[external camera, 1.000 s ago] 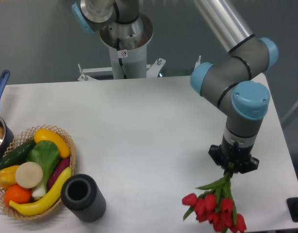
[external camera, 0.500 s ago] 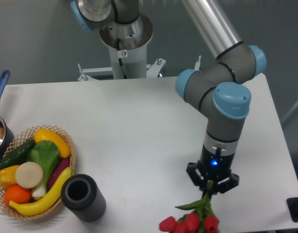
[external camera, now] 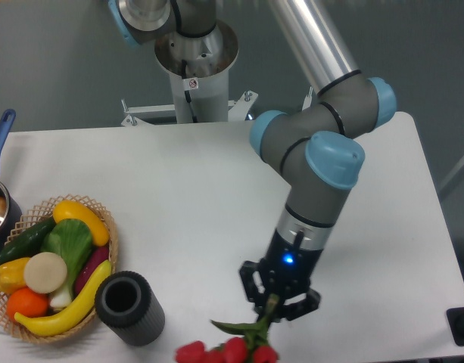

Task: Insert the flowers into the vase
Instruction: 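Carry the red tulip bunch in the gripper toward the dark grey vase, then lower the tulip stems into the vase opening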

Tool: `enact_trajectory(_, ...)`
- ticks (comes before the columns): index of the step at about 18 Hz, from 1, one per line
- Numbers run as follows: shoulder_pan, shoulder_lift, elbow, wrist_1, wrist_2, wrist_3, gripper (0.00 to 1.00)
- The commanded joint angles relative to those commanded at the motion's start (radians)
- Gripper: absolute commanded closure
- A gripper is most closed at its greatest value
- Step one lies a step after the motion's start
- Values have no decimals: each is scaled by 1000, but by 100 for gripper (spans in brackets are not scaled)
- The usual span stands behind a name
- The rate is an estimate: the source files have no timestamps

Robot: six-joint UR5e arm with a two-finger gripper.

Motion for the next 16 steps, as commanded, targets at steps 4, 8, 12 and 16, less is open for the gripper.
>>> enact_trajectory(4,-15,2,0,67,-95,-12,93)
enact_trajectory(8,-17,2,-2,95,-173,-31,92)
enact_trajectory(12,-32,3,0,97,-238,-65,92)
enact_trajectory(16,-42,5,3,106,-324,-77,88)
